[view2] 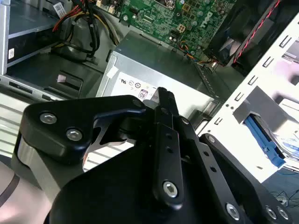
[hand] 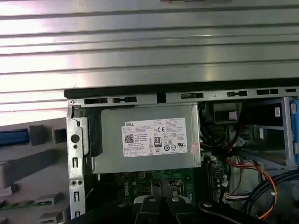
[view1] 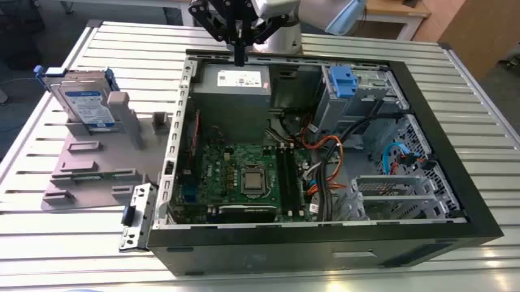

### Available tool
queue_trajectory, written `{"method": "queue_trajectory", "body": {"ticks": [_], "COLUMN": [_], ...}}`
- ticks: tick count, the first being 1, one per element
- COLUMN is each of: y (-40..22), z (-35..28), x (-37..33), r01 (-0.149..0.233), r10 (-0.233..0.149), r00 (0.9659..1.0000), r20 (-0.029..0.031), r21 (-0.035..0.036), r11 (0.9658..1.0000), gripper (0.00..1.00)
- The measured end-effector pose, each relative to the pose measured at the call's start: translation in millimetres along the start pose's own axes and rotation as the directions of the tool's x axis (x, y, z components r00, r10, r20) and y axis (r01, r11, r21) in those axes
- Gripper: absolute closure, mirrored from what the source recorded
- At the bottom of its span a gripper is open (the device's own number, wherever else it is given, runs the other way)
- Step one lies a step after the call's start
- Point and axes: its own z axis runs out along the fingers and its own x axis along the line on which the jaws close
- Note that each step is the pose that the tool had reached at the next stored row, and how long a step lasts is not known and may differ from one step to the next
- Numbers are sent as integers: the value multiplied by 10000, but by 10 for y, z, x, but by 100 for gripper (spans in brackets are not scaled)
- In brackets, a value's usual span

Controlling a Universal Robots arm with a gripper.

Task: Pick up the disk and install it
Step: 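Reach for the disk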

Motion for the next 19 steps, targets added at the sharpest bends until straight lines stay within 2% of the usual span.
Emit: {"method": "queue_trajectory", "body": {"ticks": [13,19], "y": [-1,-4], "z": [5,6], "x": [16,50], "r01": [0,0], "r10": [0,0], "r00": [10000,10000], "r20": [1,2], "r21": [-1,13], "r11": [10000,10000], "gripper": [89,89]}}
